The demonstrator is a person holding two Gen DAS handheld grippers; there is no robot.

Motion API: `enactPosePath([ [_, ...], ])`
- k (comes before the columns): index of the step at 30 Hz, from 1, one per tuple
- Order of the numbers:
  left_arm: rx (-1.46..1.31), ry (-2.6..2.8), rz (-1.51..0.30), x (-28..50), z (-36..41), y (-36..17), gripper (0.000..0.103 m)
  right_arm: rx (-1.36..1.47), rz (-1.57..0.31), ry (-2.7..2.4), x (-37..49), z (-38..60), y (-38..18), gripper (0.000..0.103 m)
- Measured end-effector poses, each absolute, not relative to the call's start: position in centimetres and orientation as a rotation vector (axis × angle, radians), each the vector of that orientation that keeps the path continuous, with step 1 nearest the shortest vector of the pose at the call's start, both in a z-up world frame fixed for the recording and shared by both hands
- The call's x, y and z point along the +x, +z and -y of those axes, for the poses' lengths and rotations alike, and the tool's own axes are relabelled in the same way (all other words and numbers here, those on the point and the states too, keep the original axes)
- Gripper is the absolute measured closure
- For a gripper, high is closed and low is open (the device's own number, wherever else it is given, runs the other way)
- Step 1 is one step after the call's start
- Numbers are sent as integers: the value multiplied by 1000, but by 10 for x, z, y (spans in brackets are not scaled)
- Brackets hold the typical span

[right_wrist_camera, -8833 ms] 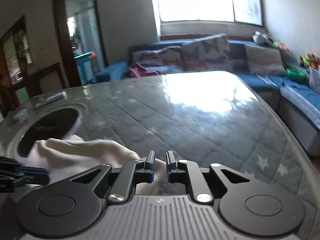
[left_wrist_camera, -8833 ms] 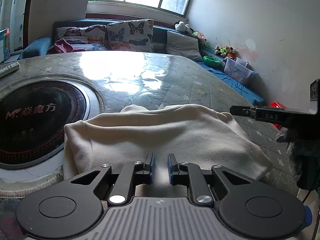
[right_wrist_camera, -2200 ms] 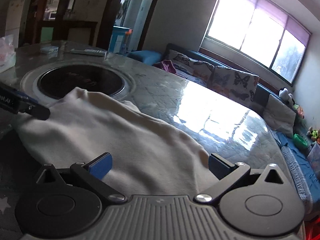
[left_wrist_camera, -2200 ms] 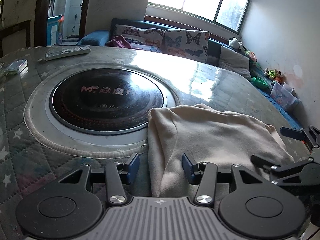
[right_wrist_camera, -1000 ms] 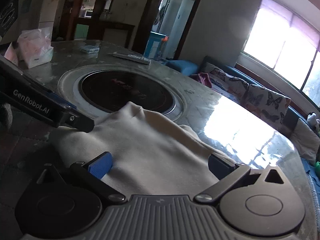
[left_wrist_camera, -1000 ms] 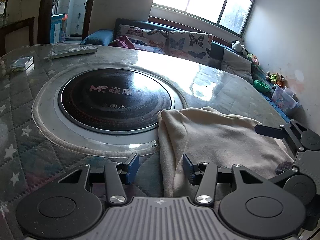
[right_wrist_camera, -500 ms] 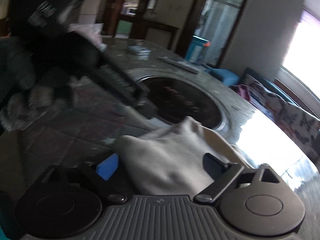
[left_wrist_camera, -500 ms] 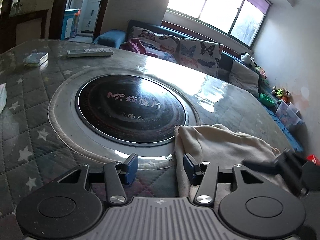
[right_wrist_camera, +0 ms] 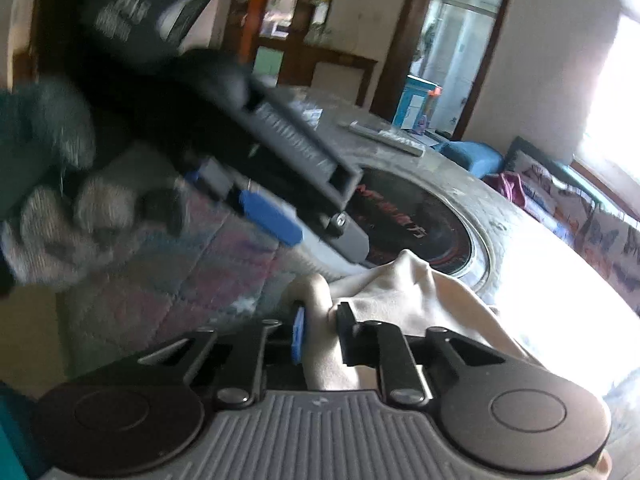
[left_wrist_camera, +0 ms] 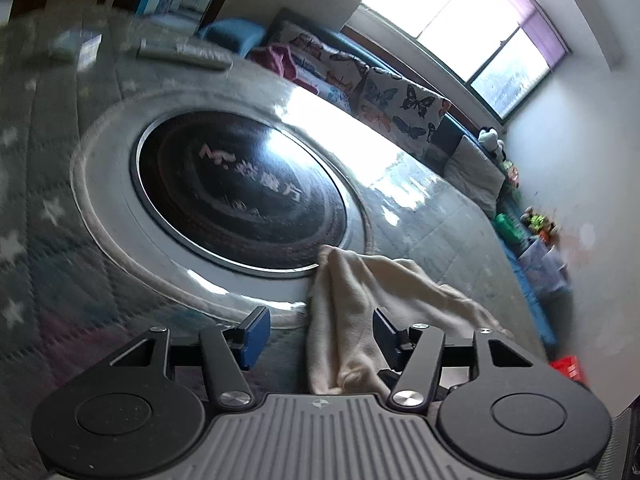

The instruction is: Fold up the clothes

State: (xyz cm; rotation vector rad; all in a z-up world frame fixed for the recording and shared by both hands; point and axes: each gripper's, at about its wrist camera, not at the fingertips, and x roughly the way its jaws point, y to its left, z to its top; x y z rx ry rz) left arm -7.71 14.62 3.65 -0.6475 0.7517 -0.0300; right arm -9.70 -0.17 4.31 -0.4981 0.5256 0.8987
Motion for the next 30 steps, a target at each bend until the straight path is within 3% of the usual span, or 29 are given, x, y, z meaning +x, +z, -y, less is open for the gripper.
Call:
enactPosePath([
  [8,-860,-82,-815,-52,-142,27,39,-302,-548,899,-87,33,64,96],
  [22,-967,-84,-869,-27,-141,9,43,-185,-525,911,-92,64,76,100],
  [25,-969,-70,-879,-25,-143,6,56,-182,-544,913,-92,67,74,99],
  [28,-974,-50,-891,-26,-146,5,73,-201,-563,897,-89,68,70,90],
  [30,-979,-38,-898,-27,-148,4,82,-215,-569,894,-89,67,66,77],
])
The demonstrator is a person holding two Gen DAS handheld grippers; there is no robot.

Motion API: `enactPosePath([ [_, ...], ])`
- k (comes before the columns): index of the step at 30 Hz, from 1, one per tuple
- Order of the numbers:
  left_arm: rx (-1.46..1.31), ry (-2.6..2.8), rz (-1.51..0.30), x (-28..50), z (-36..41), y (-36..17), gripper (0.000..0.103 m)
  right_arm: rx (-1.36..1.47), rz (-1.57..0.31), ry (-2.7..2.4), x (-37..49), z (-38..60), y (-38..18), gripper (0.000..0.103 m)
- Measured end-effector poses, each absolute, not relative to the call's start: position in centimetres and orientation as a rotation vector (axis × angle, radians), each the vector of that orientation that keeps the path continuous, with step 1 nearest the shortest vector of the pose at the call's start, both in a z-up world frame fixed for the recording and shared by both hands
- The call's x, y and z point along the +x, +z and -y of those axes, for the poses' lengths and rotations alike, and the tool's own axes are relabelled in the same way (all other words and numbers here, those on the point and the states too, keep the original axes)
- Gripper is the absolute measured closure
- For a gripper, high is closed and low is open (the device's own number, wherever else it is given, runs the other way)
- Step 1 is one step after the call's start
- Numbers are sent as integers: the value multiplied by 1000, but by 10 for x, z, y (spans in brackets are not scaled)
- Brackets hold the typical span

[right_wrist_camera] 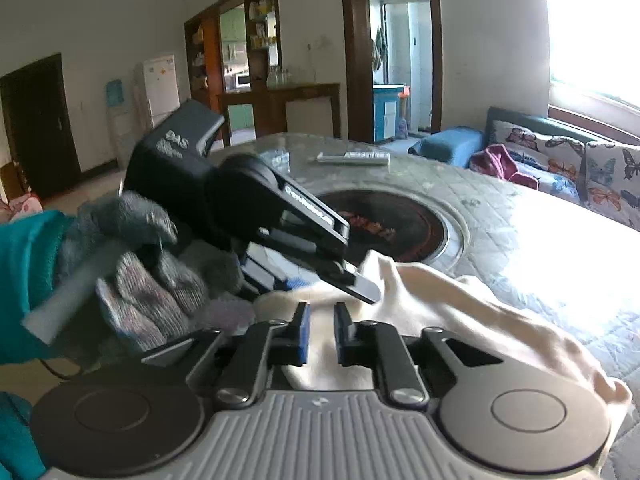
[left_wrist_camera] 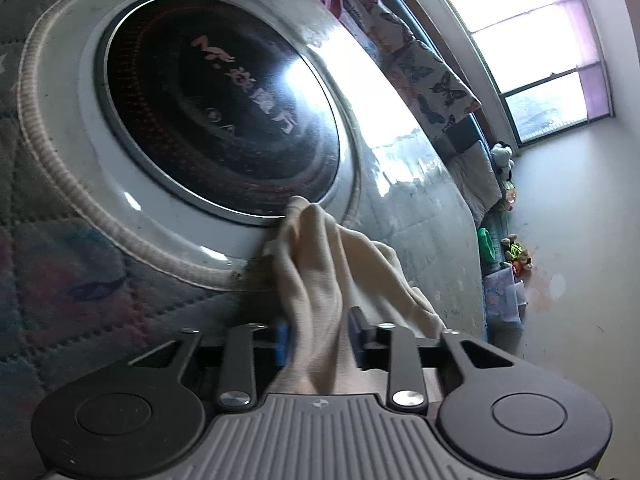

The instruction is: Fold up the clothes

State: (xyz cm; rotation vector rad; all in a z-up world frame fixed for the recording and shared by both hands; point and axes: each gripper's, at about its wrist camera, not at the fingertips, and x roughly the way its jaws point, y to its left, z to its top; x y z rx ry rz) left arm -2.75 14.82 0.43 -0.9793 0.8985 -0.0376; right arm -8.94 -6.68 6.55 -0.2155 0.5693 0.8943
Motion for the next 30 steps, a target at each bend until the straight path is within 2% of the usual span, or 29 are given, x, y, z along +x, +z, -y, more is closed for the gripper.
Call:
enactPosePath([
  [2,-991,-31,-905,-29,-150,4,84,-235,-568,895,-91,64,61,48],
  [3,-997,-28,-908,-29,-151,4,84,-257,-559,899,-94,60,59,45],
  [8,-1016,-20,-920,-33,-157,6,85,-408,-504,891,-111,37,45,45],
  [9,-1019,-22,-921,-33,-157,7,85,-429,-497,882,-112,32,42,46],
  [11,-1024,-27,-922,-32,-156,9,85,-451,-488,872,-112,24,37,55],
  [12,-1025,-29,-922,-32,-157,9,84,-443,-487,873,-111,23,37,63],
  [13,-1026,-31,-923,-33,-159,9,83,-435,-486,875,-110,22,36,78],
  [14,-1026,-33,-923,-33,-160,9,81,-426,-486,877,-109,20,36,85],
  [19,-1067,-51,-913,-36,-168,2,60,-242,-519,879,-96,44,51,92],
  [23,-1110,-93,-917,-34,-165,-4,54,-157,-532,885,-86,62,59,93],
  [27,-1117,-103,-928,-31,-160,-9,58,-152,-540,898,-86,66,58,93],
  [28,-1113,-105,-928,-31,-160,-9,72,-156,-544,901,-86,65,56,93],
  [30,-1102,-107,-927,-31,-159,-10,80,-163,-552,909,-86,65,54,93],
])
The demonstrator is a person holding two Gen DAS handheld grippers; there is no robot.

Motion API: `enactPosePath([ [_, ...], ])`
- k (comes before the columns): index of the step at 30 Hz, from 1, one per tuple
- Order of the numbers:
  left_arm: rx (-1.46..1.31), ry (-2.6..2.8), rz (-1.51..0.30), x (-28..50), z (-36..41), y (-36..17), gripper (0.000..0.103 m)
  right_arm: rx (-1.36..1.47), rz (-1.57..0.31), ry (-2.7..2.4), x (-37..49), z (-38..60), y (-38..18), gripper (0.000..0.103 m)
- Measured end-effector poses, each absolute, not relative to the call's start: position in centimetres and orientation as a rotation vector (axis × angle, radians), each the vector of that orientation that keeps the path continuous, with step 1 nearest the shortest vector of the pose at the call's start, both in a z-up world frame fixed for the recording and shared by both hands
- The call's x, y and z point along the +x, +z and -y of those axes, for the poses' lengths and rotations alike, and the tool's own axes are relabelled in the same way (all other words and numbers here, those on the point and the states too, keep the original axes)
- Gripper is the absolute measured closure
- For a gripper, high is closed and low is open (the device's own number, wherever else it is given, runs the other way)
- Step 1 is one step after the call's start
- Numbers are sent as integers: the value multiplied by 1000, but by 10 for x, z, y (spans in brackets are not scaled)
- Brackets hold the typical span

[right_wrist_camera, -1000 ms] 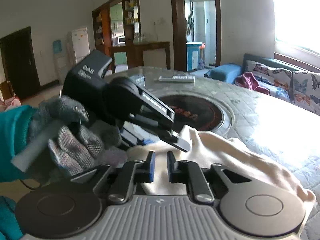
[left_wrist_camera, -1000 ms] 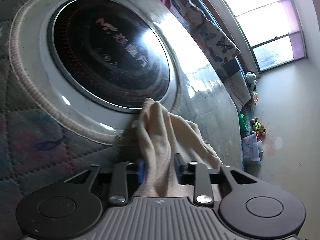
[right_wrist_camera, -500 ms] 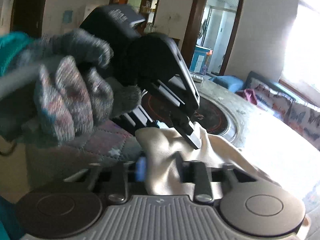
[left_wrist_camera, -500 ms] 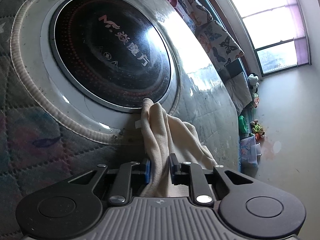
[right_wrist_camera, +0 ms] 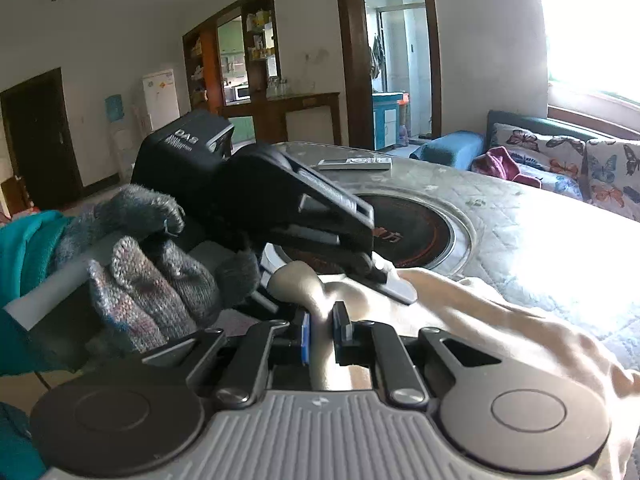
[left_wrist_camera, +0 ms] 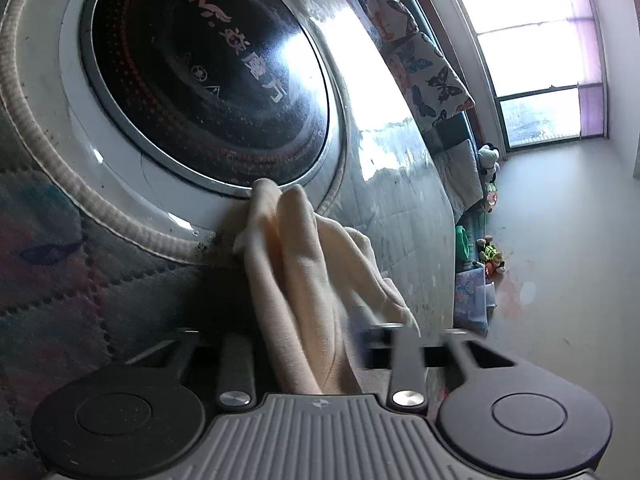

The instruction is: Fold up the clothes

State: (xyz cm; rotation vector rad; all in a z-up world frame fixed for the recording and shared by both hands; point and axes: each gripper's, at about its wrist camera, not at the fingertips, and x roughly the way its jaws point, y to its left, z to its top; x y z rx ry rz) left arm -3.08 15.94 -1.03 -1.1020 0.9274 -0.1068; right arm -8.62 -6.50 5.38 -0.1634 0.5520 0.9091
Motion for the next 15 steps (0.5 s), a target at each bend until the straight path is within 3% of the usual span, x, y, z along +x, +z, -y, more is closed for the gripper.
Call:
enactPosePath([
  [4,-1066,-97,-926,-33,-161,-13,88,-147,-562,902,-89,72,51,81],
  [8,-1041,-99,-921,-37,-161,-14,88,-96,-569,830,-90,100,52,61],
  [15,-987,-106,-913,-33,-154,-9,88,28,-592,537,-62,182,48,61],
])
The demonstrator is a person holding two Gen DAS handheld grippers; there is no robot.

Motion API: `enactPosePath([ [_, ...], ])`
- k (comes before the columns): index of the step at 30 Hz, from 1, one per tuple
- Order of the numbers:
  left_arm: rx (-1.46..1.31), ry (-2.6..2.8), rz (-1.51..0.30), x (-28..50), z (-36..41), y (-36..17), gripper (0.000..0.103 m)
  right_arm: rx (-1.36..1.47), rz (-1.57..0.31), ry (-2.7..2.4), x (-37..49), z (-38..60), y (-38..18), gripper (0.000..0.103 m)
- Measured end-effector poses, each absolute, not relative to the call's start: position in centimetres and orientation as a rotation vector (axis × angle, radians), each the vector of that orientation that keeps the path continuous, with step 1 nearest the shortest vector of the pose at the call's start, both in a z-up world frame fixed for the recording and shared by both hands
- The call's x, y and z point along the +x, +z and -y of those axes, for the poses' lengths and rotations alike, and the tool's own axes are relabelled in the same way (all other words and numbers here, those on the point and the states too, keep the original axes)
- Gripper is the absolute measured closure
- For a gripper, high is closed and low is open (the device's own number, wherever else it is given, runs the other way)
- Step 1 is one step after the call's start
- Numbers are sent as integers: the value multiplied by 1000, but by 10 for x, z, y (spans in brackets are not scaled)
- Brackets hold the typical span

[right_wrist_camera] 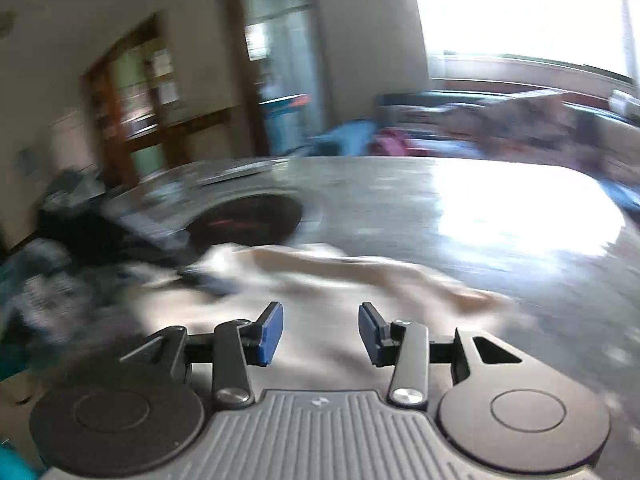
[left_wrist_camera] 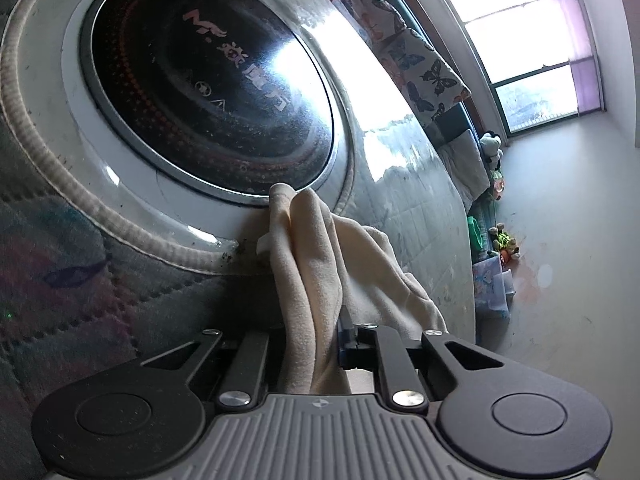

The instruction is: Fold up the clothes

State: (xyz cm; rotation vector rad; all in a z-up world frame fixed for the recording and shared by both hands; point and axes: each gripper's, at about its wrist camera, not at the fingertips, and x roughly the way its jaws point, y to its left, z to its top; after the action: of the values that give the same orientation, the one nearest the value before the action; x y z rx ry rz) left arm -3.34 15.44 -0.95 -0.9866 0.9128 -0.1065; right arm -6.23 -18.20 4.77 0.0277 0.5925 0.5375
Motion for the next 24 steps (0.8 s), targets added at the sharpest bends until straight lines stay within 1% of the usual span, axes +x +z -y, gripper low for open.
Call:
enactPosePath([
  [5,-955,-104,-913,-30,-150,-7,88,198,-650,387,-36,237,25,61],
  [9,-940,-105,-911,-29,-151,-8,88,324,-700,372,-23,259,4,61],
  [12,-931,-107,-912,-29,-150,-9,88,345,-702,374,-21,261,-2,64],
  [13,-931,-107,-912,-28,-151,-9,88,342,-701,378,-20,259,-3,66],
  [14,-930,-107,-913,-27,-151,-9,88,341,-702,385,-18,257,-4,72],
  [20,-898,-108,-915,-25,-150,-7,88,360,-704,417,-16,252,-5,92],
  [24,-830,-107,-910,-23,-142,2,88,386,-665,429,-25,256,1,94],
])
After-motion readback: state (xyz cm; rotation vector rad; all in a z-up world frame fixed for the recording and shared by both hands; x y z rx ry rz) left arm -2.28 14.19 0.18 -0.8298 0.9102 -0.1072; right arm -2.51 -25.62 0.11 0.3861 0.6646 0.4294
